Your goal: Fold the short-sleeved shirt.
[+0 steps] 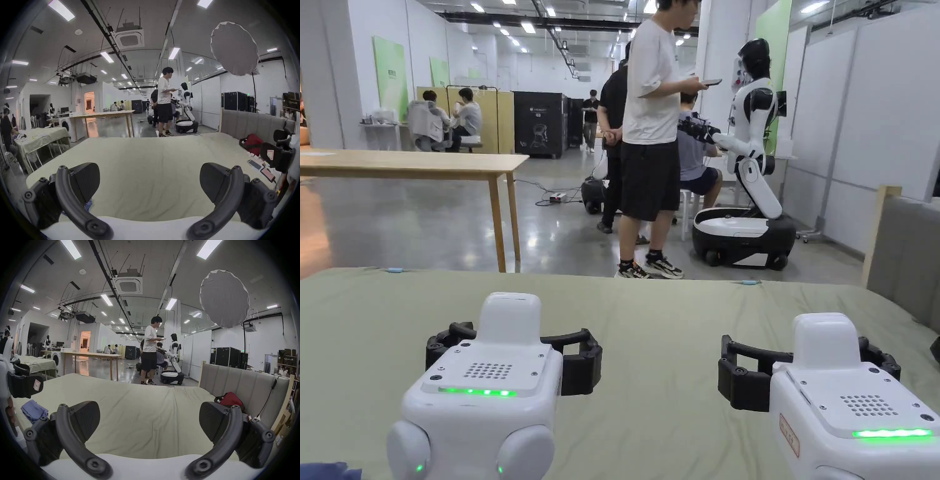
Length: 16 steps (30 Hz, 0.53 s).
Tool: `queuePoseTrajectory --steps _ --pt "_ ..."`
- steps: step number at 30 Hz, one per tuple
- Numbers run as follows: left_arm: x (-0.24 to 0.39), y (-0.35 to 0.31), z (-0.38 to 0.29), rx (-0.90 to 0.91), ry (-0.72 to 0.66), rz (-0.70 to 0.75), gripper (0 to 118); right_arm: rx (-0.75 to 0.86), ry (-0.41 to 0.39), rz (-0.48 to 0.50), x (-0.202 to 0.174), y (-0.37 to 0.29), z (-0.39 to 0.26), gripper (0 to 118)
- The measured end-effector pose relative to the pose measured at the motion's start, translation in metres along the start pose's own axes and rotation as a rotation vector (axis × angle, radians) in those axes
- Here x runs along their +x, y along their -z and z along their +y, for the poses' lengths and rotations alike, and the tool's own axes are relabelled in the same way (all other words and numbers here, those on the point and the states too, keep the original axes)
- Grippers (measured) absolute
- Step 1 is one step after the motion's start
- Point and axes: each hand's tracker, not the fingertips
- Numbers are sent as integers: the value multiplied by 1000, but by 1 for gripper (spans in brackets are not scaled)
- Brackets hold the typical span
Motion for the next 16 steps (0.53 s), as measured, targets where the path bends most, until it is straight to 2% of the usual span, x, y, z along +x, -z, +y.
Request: queuePoseTrajectory --steps 6,12,16 --pt "3 -2 6 -2 16 3 118 0 1 2 2 1 2 118" --pt "7 -1 5 -37 90 -7 118 -1 7 10 0 0 2 118" --pt "4 -1 9 -40 -17 -1 118 -10 7 24 -2 -2 2 118"
